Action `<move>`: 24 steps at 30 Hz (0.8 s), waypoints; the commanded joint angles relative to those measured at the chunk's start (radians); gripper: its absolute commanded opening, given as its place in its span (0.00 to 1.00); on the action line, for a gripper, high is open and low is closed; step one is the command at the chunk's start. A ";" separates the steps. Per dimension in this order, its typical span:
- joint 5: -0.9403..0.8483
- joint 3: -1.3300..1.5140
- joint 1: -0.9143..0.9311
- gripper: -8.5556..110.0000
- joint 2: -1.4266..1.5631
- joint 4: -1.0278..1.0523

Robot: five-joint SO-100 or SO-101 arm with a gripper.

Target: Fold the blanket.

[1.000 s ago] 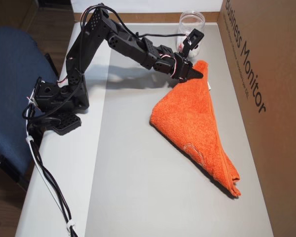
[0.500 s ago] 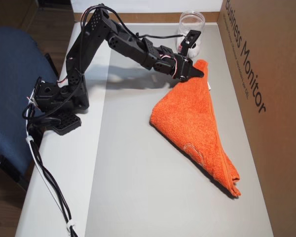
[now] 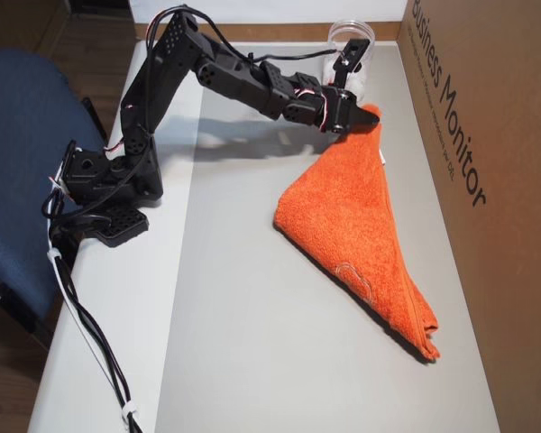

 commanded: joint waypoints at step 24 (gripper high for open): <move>0.021 0.347 0.029 0.18 0.572 -0.012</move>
